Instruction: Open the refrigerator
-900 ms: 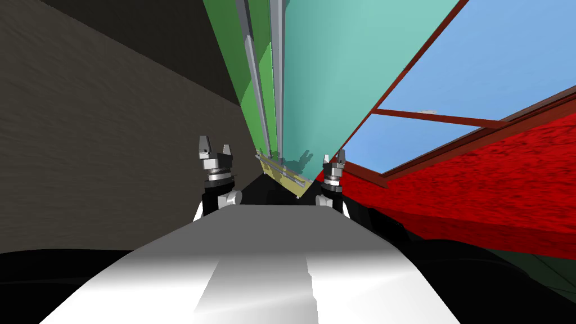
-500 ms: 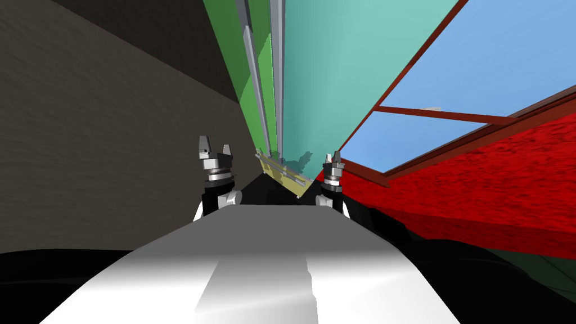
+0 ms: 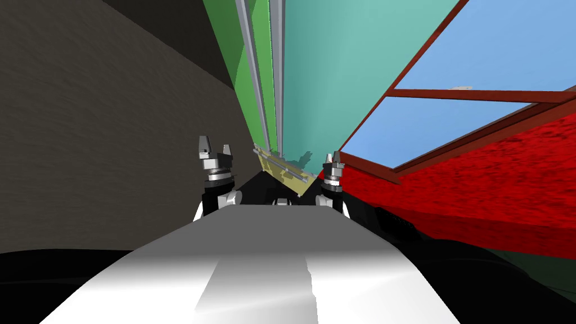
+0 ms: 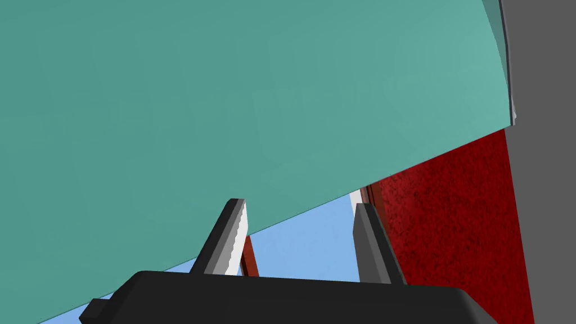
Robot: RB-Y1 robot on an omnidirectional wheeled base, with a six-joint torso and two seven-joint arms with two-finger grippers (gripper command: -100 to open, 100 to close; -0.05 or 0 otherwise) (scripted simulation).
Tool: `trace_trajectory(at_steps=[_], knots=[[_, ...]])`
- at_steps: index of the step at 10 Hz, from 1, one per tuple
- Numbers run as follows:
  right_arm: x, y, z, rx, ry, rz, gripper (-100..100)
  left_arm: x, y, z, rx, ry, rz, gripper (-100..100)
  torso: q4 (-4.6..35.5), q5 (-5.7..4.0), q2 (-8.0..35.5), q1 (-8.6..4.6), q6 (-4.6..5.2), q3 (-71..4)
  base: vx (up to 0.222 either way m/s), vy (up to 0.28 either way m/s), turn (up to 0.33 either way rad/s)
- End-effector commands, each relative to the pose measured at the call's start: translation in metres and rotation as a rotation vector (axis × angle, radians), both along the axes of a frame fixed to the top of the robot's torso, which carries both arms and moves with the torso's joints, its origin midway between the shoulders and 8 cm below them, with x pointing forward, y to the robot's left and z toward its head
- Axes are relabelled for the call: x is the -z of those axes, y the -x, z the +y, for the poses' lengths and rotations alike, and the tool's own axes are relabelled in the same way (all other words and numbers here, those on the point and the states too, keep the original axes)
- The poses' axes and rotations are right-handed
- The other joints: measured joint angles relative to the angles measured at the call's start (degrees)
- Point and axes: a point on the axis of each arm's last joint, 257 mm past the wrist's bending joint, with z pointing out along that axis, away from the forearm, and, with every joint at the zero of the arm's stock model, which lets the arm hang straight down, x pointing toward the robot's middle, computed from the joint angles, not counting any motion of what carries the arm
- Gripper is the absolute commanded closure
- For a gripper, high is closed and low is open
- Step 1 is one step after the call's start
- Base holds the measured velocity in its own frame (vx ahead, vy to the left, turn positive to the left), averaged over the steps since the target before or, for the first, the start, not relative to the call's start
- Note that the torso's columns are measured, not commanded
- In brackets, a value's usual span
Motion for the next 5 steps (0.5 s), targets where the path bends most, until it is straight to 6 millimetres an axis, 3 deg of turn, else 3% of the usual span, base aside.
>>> trace_trajectory(at_steps=[1, 2, 5], knots=[[0.002, -0.001, 0.002, 0.001, 0.042, 0.008, -100, 0.000, 0.000, 0.000, 0.000, 0.000, 0.000, 0, 4.2, 0.00, 4.2, 0.00, 0.00, -8.5, 0.014, 0.015, 0.013], [0.005, -0.002, 0.003, 0.005, 0.077, 0.014, -100, 0.000, 0.000, 0.000, 0.000, 0.000, 0.001, 0, 6.1, 0.01, 6.1, 0.04, 0.00, -12.4, 0.029, 0.041, 0.017], [0.014, -0.005, 0.004, 0.047, 0.209, 0.033, -100, 0.000, 0.000, 0.000, 0.000, 0.000, 0.001, 0, 6.9, 0.03, 6.8, 0.10, 0.00, -13.9, 0.048, 0.074, 0.021]])
